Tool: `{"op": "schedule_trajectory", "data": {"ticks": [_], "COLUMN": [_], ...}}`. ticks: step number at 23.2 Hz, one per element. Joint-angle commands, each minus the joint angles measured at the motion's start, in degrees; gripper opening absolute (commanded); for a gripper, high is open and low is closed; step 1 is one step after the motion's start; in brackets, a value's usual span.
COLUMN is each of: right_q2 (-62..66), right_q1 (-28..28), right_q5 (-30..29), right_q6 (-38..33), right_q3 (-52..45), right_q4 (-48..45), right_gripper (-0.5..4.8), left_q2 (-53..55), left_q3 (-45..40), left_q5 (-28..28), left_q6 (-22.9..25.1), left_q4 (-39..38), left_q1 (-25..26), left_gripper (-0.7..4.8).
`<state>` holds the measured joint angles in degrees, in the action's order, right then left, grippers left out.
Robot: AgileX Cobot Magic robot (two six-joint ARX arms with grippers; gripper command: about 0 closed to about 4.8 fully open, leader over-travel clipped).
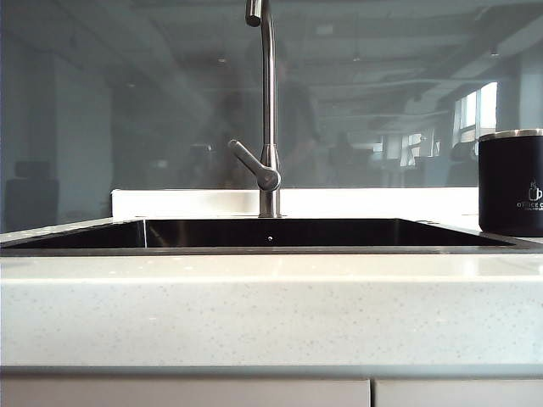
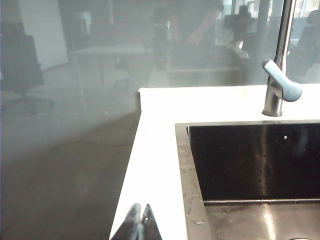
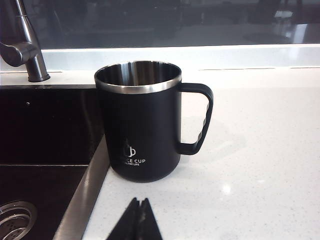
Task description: Pick up the mug next to the sink, go to the faucet to get some water, pour the water into the sink, and finally put the mug back to its place.
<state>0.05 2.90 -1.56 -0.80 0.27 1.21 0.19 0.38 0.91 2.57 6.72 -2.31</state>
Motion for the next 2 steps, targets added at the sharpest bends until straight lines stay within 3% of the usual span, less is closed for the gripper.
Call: {"op": "schedule_trajectory", "data": {"ticks": [1, 2], "right_q2": [-0.09, -0.09], "right_q1": [0.02, 0.04], "right_q5": [0.13, 0.13], "right_q6": [0.02, 0.02], "right_q3": [-0.20, -0.20], "right_q4": [-0.98, -0.98], "right_gripper": [-0.07, -0.07], "left_q2": [0.04, 0.04], "left_q3": [0.20, 0.20], "left_q5": [0.20, 0.20], "left_q6": [0.00, 0.00], "left_q4": [0.59, 0.59], "left_q1": [0.09, 0.09], "left_gripper": [-0.06, -0.06]}}
